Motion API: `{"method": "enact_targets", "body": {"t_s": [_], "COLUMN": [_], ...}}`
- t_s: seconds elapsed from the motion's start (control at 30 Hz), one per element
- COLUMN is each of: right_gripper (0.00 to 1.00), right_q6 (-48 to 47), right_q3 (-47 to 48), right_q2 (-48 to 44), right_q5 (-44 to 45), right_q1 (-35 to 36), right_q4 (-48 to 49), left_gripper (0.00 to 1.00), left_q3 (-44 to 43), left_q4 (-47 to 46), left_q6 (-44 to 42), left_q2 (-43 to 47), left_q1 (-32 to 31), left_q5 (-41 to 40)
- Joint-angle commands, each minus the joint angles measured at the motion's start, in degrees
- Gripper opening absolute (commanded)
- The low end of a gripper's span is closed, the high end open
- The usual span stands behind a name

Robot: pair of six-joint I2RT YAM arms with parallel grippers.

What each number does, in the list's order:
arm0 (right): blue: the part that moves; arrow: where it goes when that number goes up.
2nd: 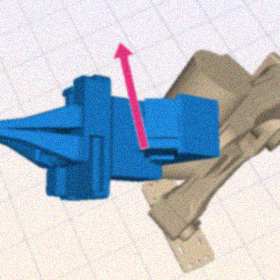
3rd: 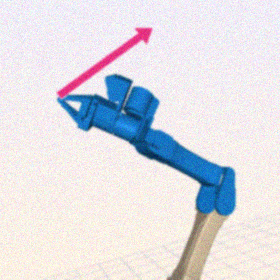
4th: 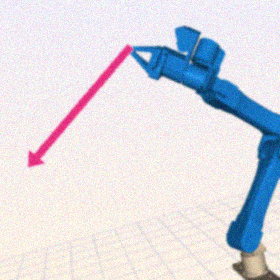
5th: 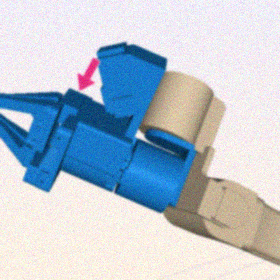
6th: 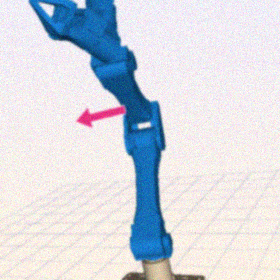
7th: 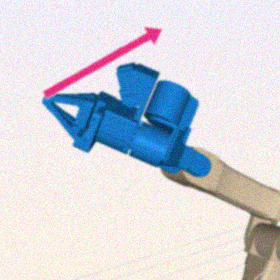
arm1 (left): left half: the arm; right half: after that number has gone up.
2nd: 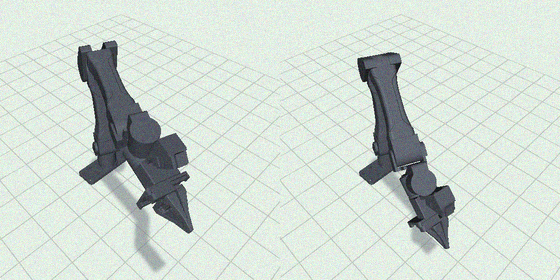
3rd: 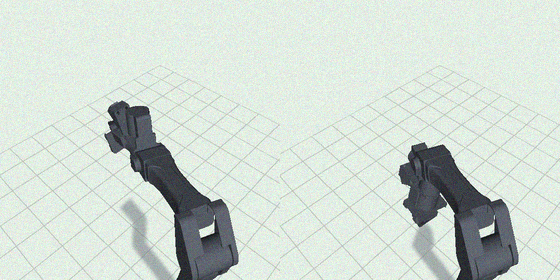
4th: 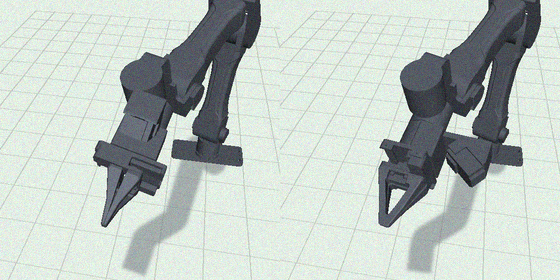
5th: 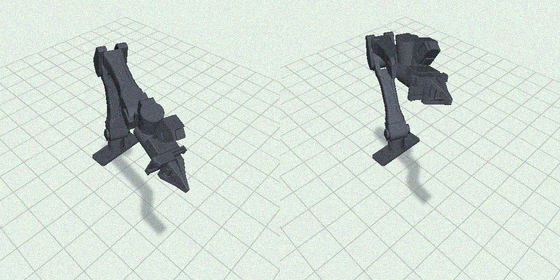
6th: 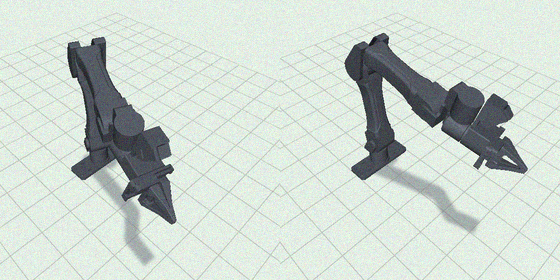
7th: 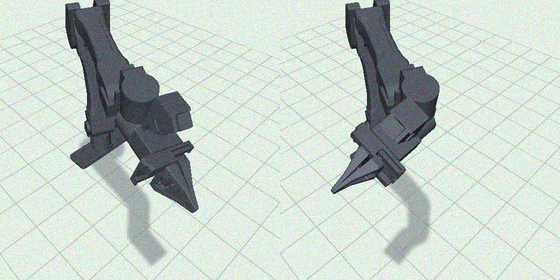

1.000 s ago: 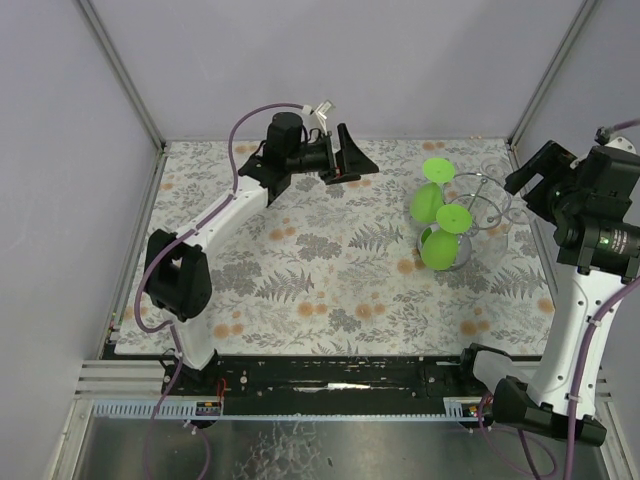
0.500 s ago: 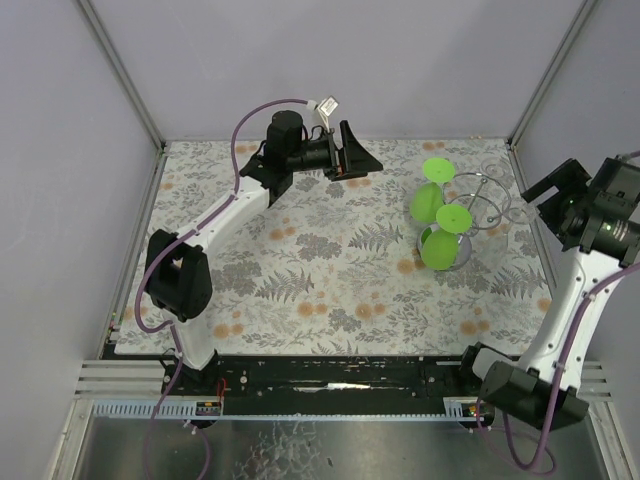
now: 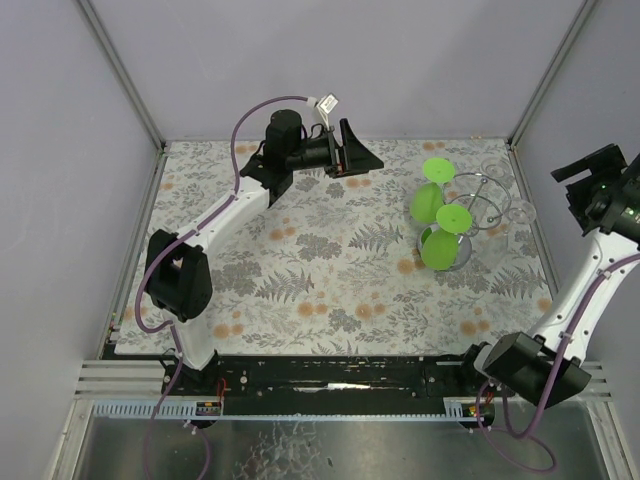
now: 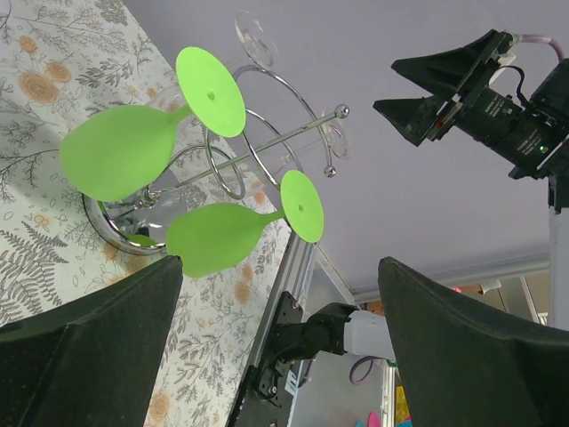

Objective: Take the wine glass off the wine glass rack

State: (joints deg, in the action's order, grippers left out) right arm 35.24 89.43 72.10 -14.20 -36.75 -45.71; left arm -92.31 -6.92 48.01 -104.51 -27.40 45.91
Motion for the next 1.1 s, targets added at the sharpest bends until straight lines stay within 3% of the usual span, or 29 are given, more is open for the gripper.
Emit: {"method": "enact_targets", "body": {"t_s": [0.0, 0.47, 1.07], "right_gripper": [0.86, 0.82, 0.74], "right_q6": [2.65, 10.12, 23.62], "right_q3": [-4.35, -25.12, -39.8], "right_q2": [-5.83, -24.65, -31.01], "right_q5": [-1.54, 0.75, -0.82], "right_q1": [-0.44, -0.54, -0.54], "right_q4": [2.12, 8.87, 26.32], "left_gripper": [0.91, 0.91, 0.91], "left_q3": [0.9, 4.42, 5.76], "left_q4": [-5.35, -9.04, -11.09], "left_q6": [0.85, 2.0, 2.52], "left_q2": [0.37, 2.02, 2.11], "left_q1": [0.02, 0.26, 0.49], "left_q5": [1.98, 6.82, 7.31]}}
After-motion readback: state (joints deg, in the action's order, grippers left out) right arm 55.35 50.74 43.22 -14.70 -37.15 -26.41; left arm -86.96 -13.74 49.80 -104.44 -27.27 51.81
